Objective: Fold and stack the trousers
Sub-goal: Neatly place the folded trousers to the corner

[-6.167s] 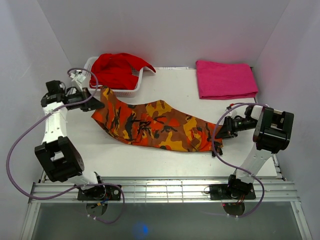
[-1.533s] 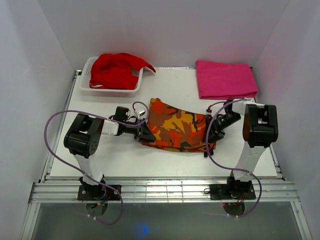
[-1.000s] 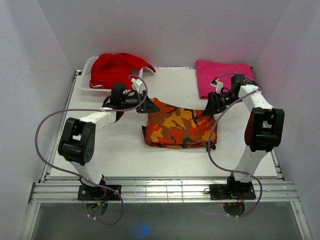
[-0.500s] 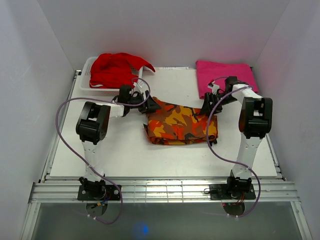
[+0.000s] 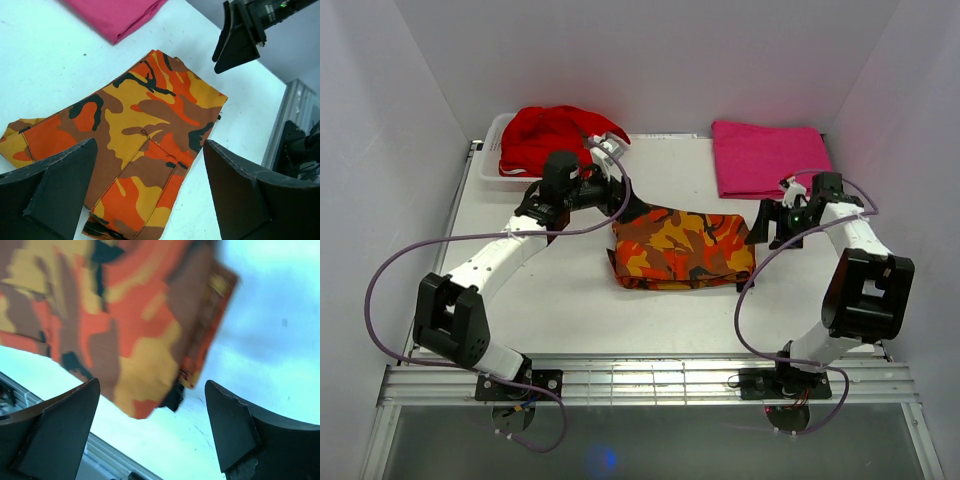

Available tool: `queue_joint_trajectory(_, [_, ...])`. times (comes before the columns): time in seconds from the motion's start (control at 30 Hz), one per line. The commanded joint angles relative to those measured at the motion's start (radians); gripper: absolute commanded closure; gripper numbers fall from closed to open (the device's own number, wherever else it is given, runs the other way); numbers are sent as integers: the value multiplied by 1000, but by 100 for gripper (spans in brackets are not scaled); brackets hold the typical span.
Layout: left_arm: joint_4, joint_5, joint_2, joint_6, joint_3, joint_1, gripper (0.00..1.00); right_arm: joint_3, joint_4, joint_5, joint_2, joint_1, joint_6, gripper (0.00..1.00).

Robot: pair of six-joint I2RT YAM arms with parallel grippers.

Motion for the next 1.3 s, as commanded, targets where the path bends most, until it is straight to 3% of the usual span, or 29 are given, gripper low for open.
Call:
queue_joint_trajectory(0.0, [-105, -110, -6, 191, -17, -36, 2, -98, -3, 34, 88, -83, 73, 10])
queue_joint_trajectory(0.1, [-102, -244, -2, 331, -16, -200, 2, -144, 39, -40, 99, -125, 110, 10])
queue_joint_trajectory(0.23, [-40, -383, 114, 548, -22, -434, 2, -147, 65, -124, 78, -188, 131, 10])
queue_joint_trajectory(0.43, [187, -601, 346, 668, 53, -645, 2, -156, 75, -170, 78, -252, 187, 10])
queue_joint_trajectory(0.57, [273, -716, 530, 705, 139, -699, 2, -162, 77, -183, 79, -265, 200, 10])
queue_joint_trajectory(0.8, [339, -776, 662, 762, 167, -729, 4, -181, 108, -199, 87, -265, 225, 10])
queue_joint_trajectory(0.87, [346, -798, 682, 774, 162, -733, 12, -192, 117, -203, 91, -266, 231, 10])
queue_joint_trajectory(0.9, [347, -810, 691, 776, 162, -733, 27, -196, 123, -204, 94, -266, 234, 10])
queue_joint_trajectory(1.03, [365, -795, 687, 753, 127, -726, 62, -227, 164, -229, 102, -265, 268, 10])
queue_joint_trajectory(1.1, [369, -749, 649, 732, 110, -720, 70, -251, 206, -239, 107, -265, 292, 10])
queue_joint_trajectory(1.13, [369, -732, 638, 697, 105, -714, 80, -264, 224, -245, 102, -265, 302, 10])
queue_joint_trajectory(1.27, [321, -578, 563, 568, 110, -668, 92, -308, 336, -275, 104, -260, 358, 10])
